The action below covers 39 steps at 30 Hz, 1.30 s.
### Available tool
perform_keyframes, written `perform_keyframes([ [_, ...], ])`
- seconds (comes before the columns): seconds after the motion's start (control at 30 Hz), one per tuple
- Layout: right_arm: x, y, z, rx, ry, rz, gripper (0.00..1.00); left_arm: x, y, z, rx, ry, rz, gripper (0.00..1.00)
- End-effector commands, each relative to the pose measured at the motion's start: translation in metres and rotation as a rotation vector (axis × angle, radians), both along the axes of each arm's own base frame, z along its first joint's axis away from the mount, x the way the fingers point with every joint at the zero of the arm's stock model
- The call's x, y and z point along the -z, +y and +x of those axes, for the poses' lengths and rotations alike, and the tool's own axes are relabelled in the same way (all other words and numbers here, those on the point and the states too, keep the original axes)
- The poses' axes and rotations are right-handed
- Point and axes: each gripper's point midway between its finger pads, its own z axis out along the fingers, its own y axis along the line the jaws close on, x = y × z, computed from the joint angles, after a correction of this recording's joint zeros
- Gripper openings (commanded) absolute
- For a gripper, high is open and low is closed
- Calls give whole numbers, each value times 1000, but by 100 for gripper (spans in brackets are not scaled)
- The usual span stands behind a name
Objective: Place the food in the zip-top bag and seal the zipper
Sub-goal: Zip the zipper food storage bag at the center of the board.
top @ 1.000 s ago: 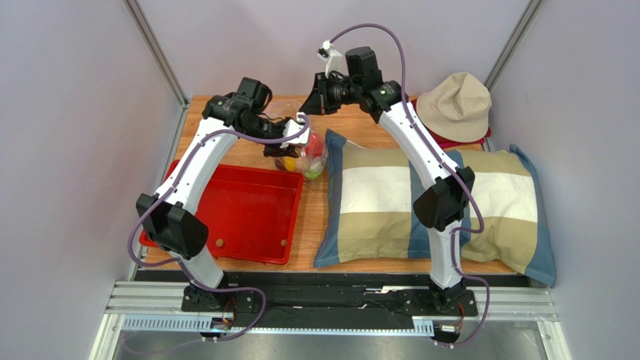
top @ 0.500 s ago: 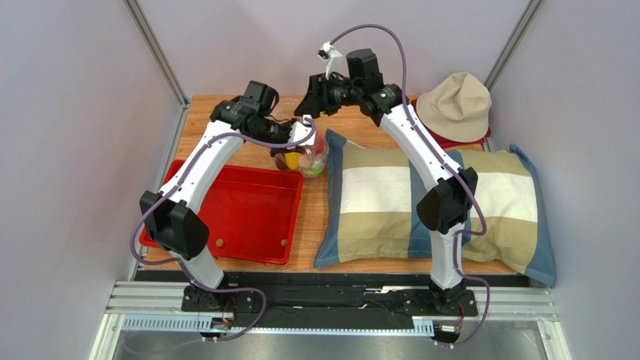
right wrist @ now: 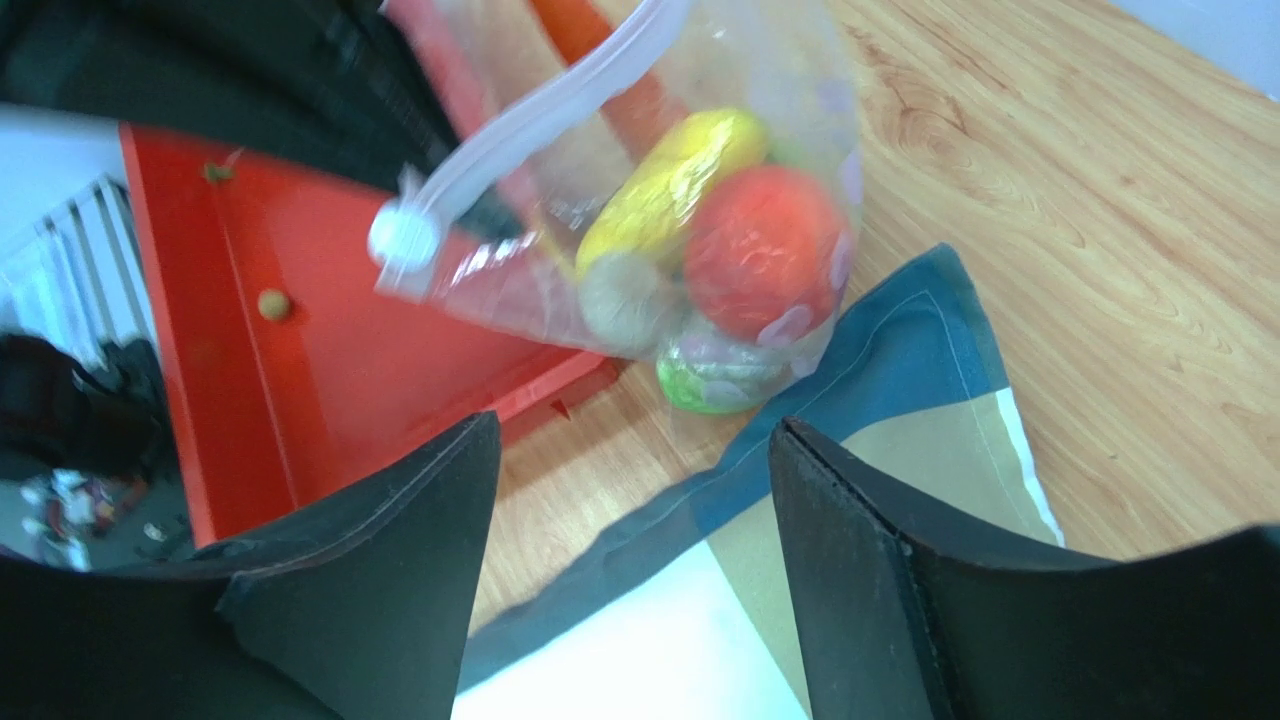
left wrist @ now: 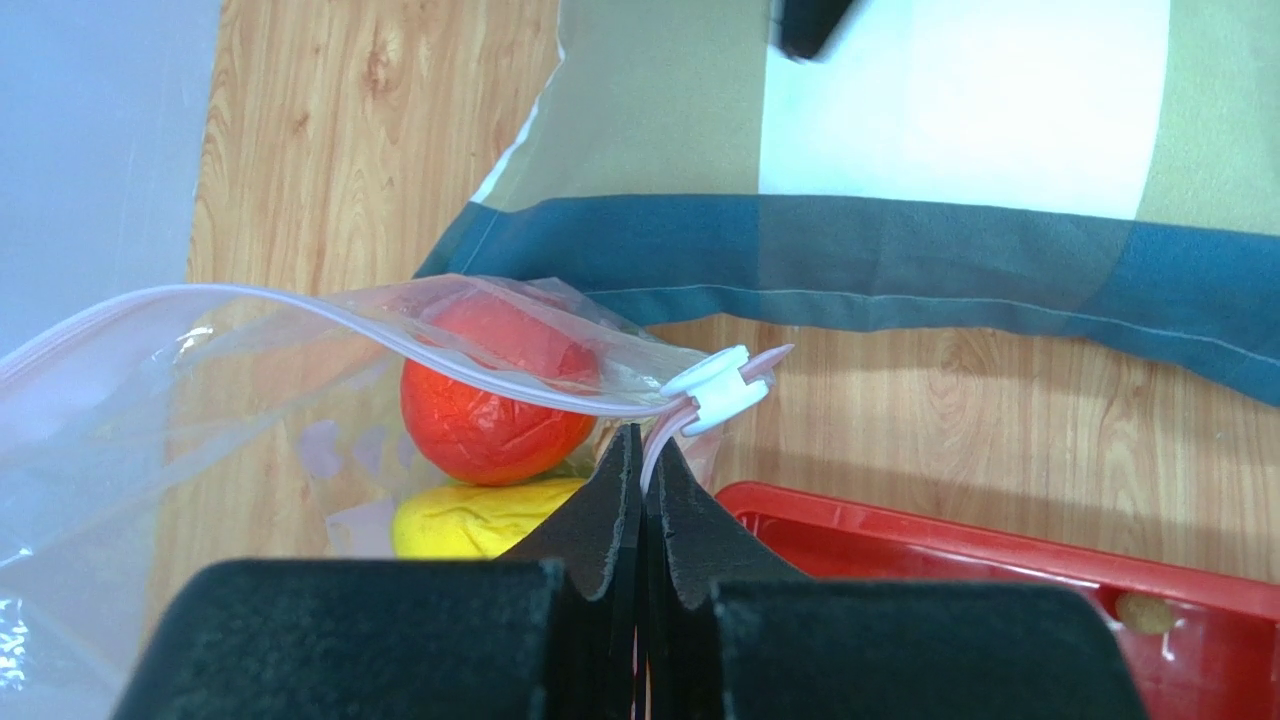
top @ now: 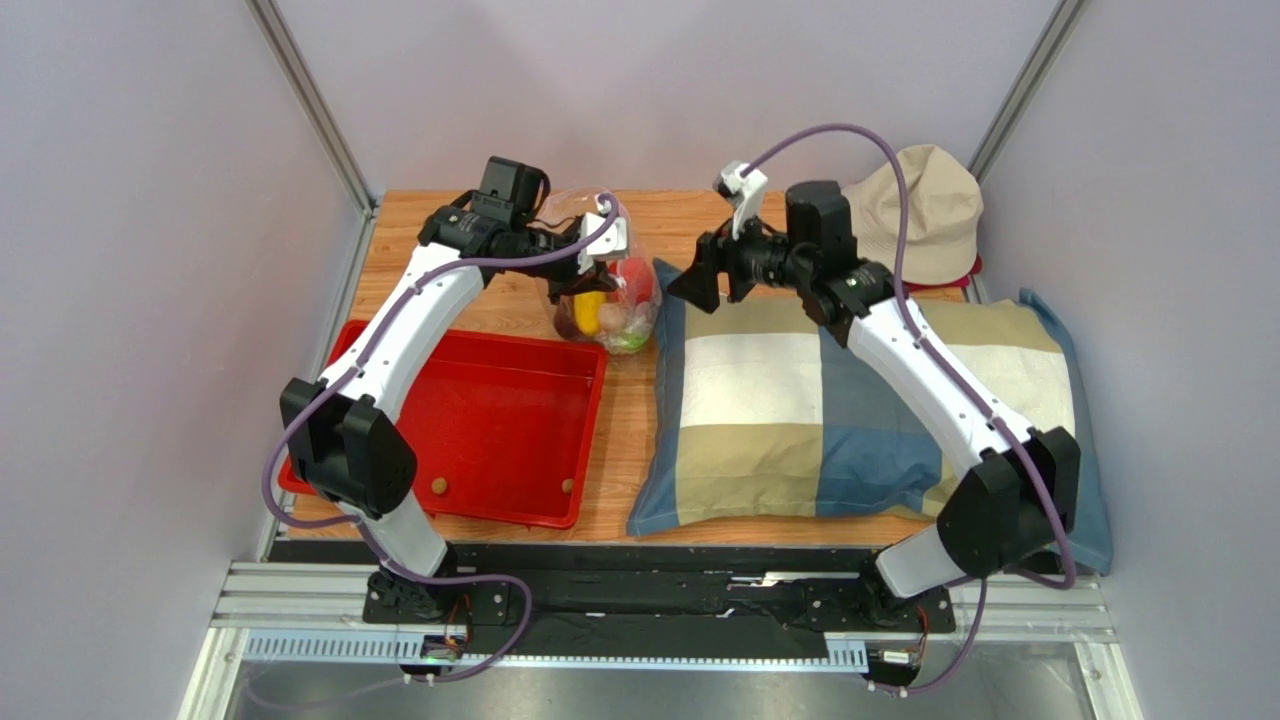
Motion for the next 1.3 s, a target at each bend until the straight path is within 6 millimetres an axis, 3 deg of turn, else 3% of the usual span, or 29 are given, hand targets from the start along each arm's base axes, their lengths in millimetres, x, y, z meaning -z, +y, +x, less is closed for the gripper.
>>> perform_keyframes([
  [0.0, -22, 14, -8, -90, -311, 8, 70, -27, -3, -2, -11, -19, -80, 0],
  [0.1, -18, 30, -13, -119, -362, 8, 69, -30, -3, -3, -19, -11, -87, 0],
  [0.13, -25, 35, -10, -118, -415, 22, 69, -31, -2, -3, -20, -11, -91, 0],
  [0.2, -14, 48, -10, -122, -442, 18, 67, -33, -2, -4, -23, -7, -95, 0],
  [0.23, -21, 53, -7, -117, -485, 41, 66, -34, -1, -4, -28, -5, -95, 0],
  [0.5, -19, 80, -5, -113, -547, 89, 56, -30, 0, -7, -32, 12, -92, 0],
  [0.63, -12, 83, -2, -120, -537, 82, 34, -30, 1, -5, -31, 8, -87, 0],
  [0.67, -12, 83, -3, -125, -548, 74, 24, -30, 1, -5, -30, 5, -87, 0],
  [0.77, -8, 81, -4, -135, -561, 46, 12, -31, 1, -3, -32, -2, -87, 0],
  [0.87, -4, 79, -6, -147, -562, 27, 2, -33, 2, -1, -37, 1, -90, 0],
  [0.97, -2, 78, -8, -154, -569, 11, 0, -37, 2, 0, -40, -8, -90, 0],
  [1.0, -3, 76, -8, -153, -576, 9, 0, -38, 3, 0, -46, -8, -90, 3],
  [1.13, -4, 75, -11, -162, -587, 11, 0, -58, 17, -5, -50, -44, -127, 42],
  [1.27, -6, 72, -13, -166, -602, 10, 0, -80, 29, -18, -16, -188, -125, 52],
])
